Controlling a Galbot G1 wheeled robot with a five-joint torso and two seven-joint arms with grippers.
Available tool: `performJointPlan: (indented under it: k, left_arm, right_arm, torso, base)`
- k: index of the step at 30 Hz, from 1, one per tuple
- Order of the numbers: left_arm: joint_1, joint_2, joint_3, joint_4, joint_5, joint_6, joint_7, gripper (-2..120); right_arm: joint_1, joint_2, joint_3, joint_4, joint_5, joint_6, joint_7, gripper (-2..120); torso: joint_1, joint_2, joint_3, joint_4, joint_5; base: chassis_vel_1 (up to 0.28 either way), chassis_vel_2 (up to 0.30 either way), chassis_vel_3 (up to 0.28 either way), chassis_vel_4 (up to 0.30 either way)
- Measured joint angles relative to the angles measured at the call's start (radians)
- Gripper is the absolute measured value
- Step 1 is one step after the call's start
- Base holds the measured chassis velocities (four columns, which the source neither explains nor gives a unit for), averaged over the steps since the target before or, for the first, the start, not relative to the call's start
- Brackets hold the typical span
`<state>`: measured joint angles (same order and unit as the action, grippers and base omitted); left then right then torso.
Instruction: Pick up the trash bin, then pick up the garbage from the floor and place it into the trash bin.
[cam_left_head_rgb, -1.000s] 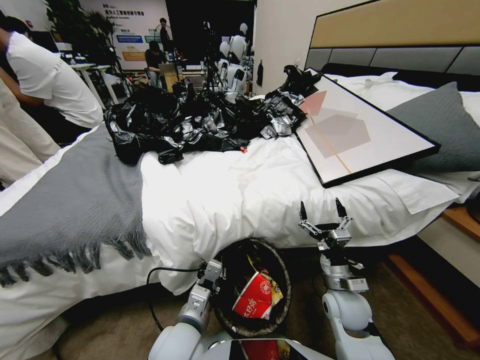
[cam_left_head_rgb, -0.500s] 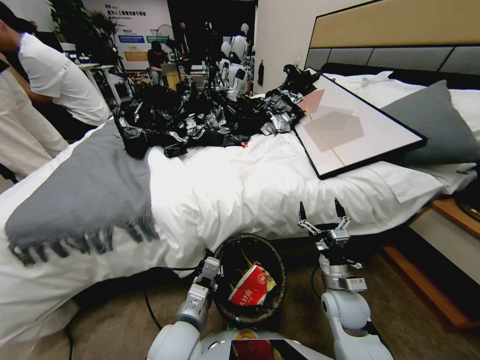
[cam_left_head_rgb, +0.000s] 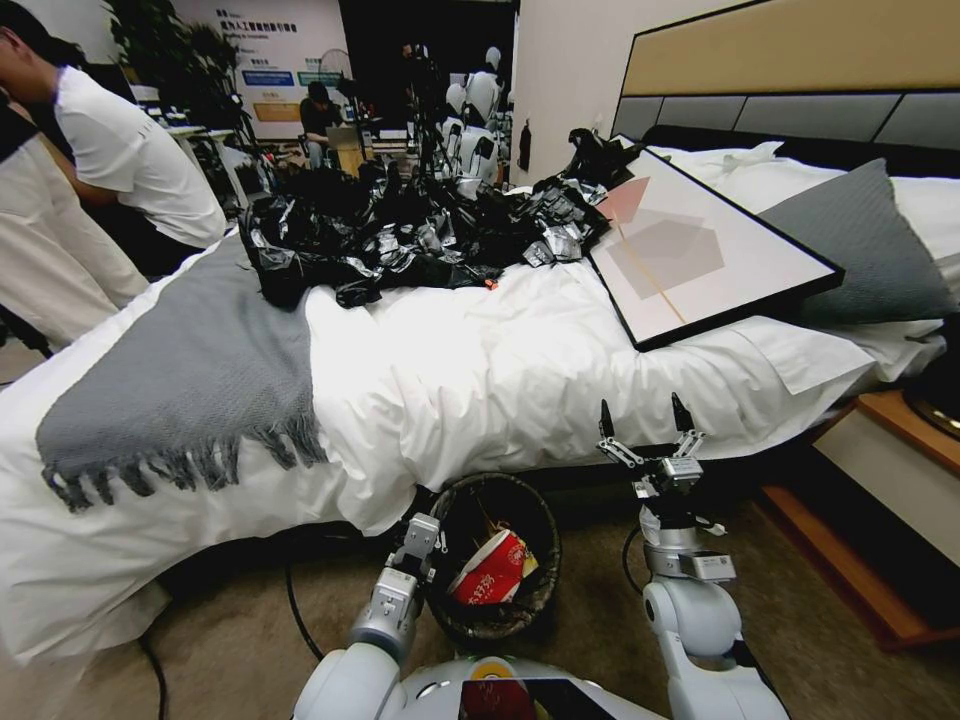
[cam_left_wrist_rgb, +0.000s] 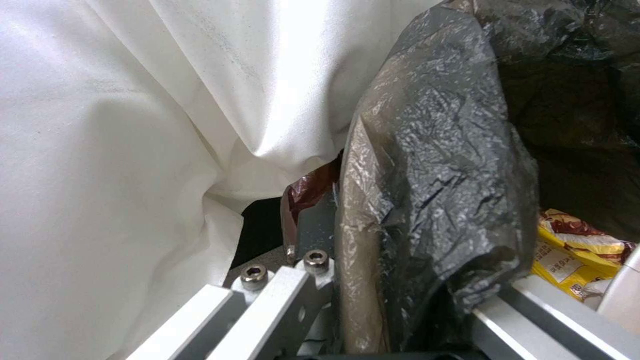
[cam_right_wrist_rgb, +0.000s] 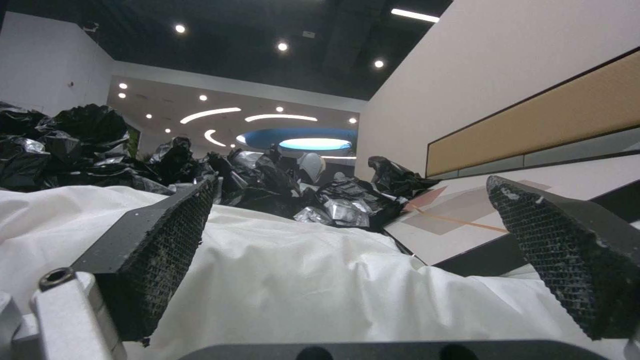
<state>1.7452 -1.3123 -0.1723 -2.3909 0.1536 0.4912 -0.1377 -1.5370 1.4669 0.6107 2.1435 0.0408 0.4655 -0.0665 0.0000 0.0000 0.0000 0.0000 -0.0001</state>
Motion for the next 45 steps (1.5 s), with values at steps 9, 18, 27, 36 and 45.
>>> performJointPlan:
  k: [9, 18, 27, 36, 45]
  left_arm:
    - [0.0, -0.001, 0.0, 0.0, -0.003, 0.002, 0.001, 0]
    - [0.003, -0.002, -0.003, -0.001, -0.004, 0.004, 0.001, 0]
    - [0.001, -0.004, -0.003, -0.001, -0.005, 0.005, 0.002, 0]
    - [-0.001, -0.005, -0.004, -0.002, -0.007, 0.006, 0.002, 0]
    - [0.002, -0.004, -0.004, -0.004, -0.006, 0.006, 0.003, 0]
  right_arm:
    - [0.004, 0.001, 0.002, -0.01, -0.001, 0.005, -0.003, 100]
    - [0.011, 0.001, 0.005, -0.016, -0.003, 0.007, -0.003, 100]
    - [0.01, 0.001, 0.005, -0.017, -0.003, 0.01, -0.005, 100]
    - [0.02, 0.001, 0.003, -0.012, -0.002, 0.02, -0.007, 100]
    - [0.023, 0.003, -0.001, -0.008, -0.001, 0.026, -0.008, 100]
  torso:
    - [0.0, 0.0, 0.0, 0.0, 0.0]
    - [0.0, 0.0, 0.0, 0.0, 0.0001]
    - [0.0, 0.0, 0.0, 0.0, 0.0]
    - [0.0, 0.0, 0.0, 0.0002, 0.0]
    - [0.0, 0.0, 0.0, 0.0, 0.0]
  base:
    - [0.009, 0.009, 0.011, 0.004]
    - [0.06, 0.064, 0.065, 0.062]
    - [0.11, 0.1, 0.1, 0.109]
    - [0.123, 0.119, 0.135, 0.114]
    - [0.124, 0.133, 0.126, 0.129]
